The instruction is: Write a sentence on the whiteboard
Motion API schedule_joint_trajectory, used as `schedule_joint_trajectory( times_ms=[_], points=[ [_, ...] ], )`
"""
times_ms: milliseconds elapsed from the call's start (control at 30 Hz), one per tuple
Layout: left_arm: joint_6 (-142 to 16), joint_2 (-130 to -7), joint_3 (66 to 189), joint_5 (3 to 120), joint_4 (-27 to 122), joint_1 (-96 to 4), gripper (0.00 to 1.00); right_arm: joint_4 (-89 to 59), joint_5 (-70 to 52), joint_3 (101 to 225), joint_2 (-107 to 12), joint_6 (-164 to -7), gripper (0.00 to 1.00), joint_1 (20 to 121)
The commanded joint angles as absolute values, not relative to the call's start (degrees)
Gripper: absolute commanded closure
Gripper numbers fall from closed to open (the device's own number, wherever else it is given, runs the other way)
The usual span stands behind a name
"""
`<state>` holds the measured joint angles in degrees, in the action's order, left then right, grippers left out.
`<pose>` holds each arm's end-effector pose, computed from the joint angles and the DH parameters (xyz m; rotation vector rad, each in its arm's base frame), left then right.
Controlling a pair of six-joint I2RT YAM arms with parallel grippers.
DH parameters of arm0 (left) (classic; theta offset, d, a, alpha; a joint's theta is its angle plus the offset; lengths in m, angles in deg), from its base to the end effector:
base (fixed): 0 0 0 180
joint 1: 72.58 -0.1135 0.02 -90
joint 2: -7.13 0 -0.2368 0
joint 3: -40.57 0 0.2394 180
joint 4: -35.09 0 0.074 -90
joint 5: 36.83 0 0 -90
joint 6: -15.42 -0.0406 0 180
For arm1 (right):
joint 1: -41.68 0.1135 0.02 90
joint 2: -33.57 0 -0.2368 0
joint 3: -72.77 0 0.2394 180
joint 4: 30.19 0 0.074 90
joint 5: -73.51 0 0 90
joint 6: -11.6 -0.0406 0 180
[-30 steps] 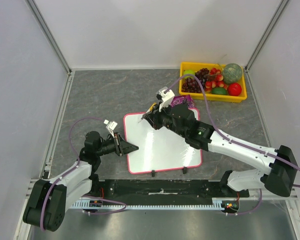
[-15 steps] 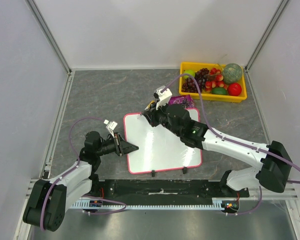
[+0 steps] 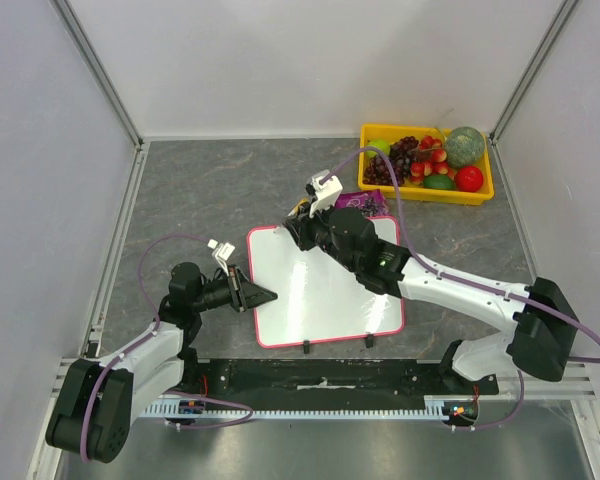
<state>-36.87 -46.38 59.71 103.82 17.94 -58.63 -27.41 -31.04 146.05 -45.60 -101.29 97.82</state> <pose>0.1594 -0.0719 0.1392 0.2574 1.9964 -1.4199 0.1899 0.2647 0.3044 -0.3211 1.7552 0.7948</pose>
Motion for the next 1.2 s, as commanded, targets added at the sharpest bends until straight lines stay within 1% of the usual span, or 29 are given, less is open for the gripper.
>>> schedule_joint_trajectory(
  times_ms=[0, 800, 1167],
  points=[
    [-38.55, -46.39, 59.57, 100.98, 18.14, -58.44, 0.98, -30.62, -33.37, 147.58, -46.76, -101.25, 1.0, 98.11],
    [-38.64, -46.74, 59.74, 101.33, 18.14, -58.43, 0.98, -29.3, -31.61, 141.17, -44.83, -101.34, 1.0, 98.11],
    [-38.64, -46.74, 59.83, 101.42, 17.96, -58.35, 0.98, -28.69, -28.62, 139.32, -44.21, -102.48, 1.0, 98.11]
  ],
)
